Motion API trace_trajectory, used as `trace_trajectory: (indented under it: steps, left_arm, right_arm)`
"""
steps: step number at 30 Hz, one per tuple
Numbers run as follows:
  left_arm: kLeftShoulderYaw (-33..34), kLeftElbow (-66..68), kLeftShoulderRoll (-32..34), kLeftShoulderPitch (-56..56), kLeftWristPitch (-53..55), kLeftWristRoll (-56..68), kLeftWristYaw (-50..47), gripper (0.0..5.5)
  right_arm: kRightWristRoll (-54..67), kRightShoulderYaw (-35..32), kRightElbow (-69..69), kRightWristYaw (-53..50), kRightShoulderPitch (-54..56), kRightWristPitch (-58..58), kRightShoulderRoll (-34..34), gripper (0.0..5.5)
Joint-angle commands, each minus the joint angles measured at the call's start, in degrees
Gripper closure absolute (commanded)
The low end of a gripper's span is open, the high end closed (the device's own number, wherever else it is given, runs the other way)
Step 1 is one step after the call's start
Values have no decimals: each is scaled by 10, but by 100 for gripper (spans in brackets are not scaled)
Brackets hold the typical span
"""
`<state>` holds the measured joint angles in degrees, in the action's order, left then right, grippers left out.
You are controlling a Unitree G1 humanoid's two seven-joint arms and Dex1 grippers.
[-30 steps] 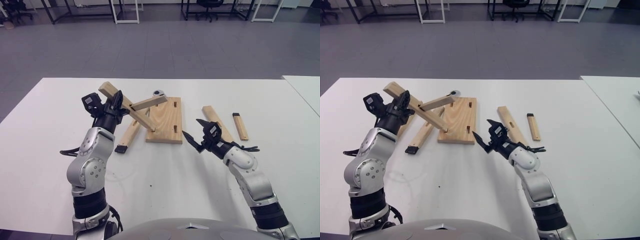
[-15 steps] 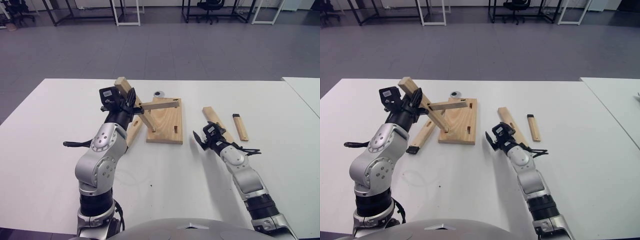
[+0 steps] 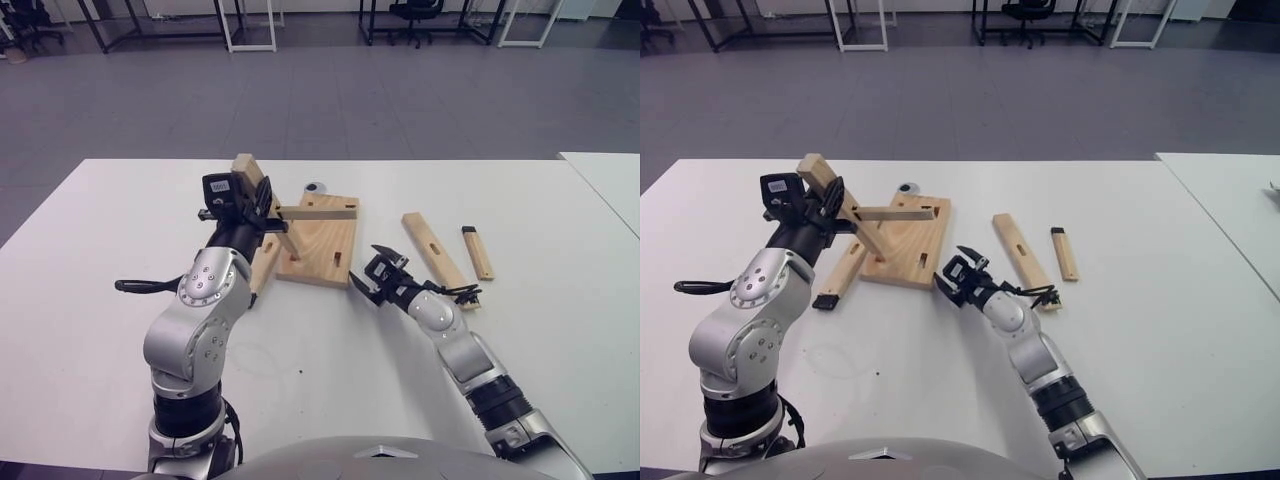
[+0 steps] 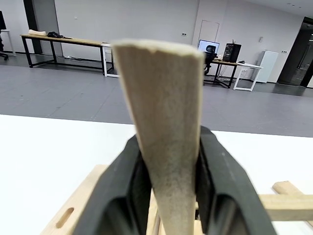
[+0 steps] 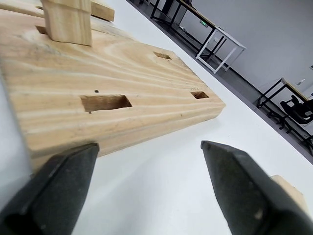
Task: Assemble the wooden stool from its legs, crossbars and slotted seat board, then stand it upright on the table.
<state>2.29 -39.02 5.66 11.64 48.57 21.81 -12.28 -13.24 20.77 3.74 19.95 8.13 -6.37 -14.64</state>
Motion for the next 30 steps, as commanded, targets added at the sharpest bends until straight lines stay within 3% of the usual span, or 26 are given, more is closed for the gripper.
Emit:
trace_trajectory:
  steps: [1, 9, 21, 30]
  left_arm:
    - [15, 24, 17, -12, 51, -3, 15, 449]
    - [61, 23, 50, 42, 99, 28, 64, 449]
    - [95, 2, -12, 40, 132, 62, 57, 449]
    - [109, -30, 28, 57, 178, 63, 77, 449]
  right_arm:
    - [7, -6, -3, 7, -9, 12, -2, 162]
    - [-3, -13, 22, -5, 1, 26, 2, 162]
    - [-19, -23, 57, -19, 11, 52, -10, 162]
    - [-25, -29, 66, -19, 10, 60, -10, 162]
